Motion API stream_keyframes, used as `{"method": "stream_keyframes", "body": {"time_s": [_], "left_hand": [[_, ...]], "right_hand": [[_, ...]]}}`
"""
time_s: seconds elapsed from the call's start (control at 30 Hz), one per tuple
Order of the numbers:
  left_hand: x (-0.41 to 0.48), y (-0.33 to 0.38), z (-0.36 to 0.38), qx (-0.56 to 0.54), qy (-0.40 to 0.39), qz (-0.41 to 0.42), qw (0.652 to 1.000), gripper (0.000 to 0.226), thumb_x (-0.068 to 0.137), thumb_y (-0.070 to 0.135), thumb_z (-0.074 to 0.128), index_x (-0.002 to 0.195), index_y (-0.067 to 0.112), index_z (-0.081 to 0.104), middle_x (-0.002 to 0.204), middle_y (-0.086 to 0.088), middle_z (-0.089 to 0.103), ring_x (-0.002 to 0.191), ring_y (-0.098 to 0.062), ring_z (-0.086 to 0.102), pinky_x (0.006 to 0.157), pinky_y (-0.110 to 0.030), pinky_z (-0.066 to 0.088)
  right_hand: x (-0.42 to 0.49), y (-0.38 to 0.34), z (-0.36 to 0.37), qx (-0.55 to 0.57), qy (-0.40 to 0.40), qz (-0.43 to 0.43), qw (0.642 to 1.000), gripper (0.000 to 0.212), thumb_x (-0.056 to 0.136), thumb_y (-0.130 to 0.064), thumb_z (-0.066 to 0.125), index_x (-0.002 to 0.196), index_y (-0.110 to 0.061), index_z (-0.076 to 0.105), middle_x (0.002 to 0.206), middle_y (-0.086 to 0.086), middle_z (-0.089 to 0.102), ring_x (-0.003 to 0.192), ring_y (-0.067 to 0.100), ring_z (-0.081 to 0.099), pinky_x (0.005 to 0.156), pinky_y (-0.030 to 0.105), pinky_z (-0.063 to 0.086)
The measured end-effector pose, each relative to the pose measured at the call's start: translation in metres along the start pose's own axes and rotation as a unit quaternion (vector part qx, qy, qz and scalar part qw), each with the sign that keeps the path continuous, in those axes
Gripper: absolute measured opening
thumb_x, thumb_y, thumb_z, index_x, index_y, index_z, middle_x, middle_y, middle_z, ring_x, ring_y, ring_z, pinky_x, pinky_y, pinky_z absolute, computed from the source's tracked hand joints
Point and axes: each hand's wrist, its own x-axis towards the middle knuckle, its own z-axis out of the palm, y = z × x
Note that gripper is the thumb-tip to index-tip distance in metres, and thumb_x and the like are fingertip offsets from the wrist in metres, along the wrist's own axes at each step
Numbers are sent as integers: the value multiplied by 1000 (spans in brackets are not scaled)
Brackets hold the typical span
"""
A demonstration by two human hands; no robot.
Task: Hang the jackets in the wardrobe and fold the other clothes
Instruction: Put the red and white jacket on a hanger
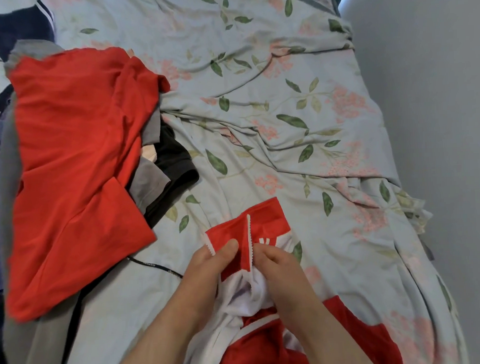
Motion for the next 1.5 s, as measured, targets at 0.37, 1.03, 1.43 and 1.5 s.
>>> {"method": "stream_keyframes", "body": {"time_s": [0.37,1.03,1.43,1.5], "left_hand": [[-128,111,26,171,14,74,982,58,52,26,81,104,47,68,102,8,75,96,-7,71,75,-19,55],[-367,331,69,-24,90,164,982,61,66,-13,72,124,2,62,117,-24,68,109,-44,64,100,-55,46],[-506,349,123,-45,354,396,846,14,87,-5,60,99,-7,68,84,-23,68,81,-33,66,80,-44,51],[-527,346,133,-49,379,421,822,12,87,-3,61,90,0,72,83,-21,70,79,-32,68,78,-42,52]], "right_hand": [[-101,-127,22,122,-63,48,989,34,104,-6,38,115,-13,70,112,17,72,108,30,68,92,40,55],[-281,-347,56,120,-54,-109,985,23,77,-20,73,93,-4,77,98,21,74,91,35,73,81,42,56],[-373,-448,67,-24,-239,-311,920,6,85,-39,70,87,-41,75,89,-2,78,83,16,74,76,33,57],[-388,-454,71,-12,-279,-321,905,8,89,-33,69,91,-36,76,93,1,77,88,20,74,83,38,57]]}}
